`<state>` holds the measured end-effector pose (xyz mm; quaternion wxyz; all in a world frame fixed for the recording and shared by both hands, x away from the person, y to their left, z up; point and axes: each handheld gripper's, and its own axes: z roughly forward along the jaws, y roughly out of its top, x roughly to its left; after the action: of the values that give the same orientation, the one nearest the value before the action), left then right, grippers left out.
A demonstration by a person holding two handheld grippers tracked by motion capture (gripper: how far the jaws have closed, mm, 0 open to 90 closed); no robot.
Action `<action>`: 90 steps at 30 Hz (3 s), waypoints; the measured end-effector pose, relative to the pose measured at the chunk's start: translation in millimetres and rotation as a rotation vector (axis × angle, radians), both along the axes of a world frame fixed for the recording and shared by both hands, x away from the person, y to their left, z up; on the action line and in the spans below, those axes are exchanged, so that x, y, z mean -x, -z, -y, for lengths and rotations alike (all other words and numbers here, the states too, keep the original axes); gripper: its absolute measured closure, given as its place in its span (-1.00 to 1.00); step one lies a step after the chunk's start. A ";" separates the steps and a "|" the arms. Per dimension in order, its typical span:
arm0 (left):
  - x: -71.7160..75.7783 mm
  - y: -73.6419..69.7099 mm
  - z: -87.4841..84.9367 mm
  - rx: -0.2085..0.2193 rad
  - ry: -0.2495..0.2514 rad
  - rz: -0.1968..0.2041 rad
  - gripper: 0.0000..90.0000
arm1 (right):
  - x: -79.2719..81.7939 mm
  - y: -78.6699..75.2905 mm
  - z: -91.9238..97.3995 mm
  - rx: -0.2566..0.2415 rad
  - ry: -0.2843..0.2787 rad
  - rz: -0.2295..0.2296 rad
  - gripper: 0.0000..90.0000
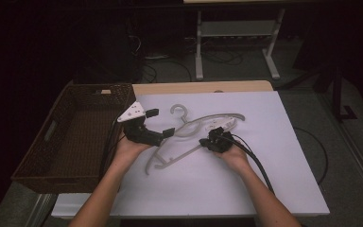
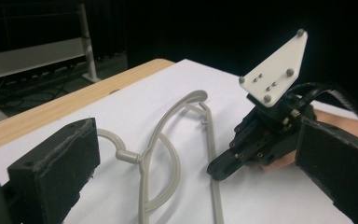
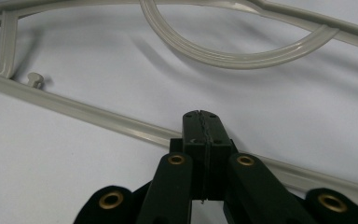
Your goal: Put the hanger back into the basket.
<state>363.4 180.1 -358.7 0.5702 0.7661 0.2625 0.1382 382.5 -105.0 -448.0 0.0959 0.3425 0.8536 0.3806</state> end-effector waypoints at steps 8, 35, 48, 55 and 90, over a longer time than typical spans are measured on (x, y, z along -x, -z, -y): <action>-13.4 14.2 12.6 -0.061 0.002 -0.077 -0.98 | -0.2 0.0 -0.2 0.001 -0.001 -0.001 0.99; -48.7 79.0 21.6 -0.350 -0.079 -0.259 -0.21 | -1.3 0.1 1.0 -0.012 -0.001 -0.017 0.99; -51.6 87.8 29.8 -0.394 -0.070 -0.268 0.34 | -2.2 0.5 2.1 -0.016 -0.003 -0.021 0.99; -52.6 86.9 30.3 -0.384 -0.061 -0.256 0.59 | -2.4 0.6 2.5 -0.023 -0.001 -0.026 0.99; -45.5 75.4 29.8 -0.343 -0.053 -0.248 0.83 | 12.8 -27.3 16.4 -0.133 -0.001 0.051 0.27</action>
<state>408.9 150.3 -434.1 0.3912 0.8558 0.3233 0.1004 369.7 -121.4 -420.7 0.0943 0.3378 0.8239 0.4452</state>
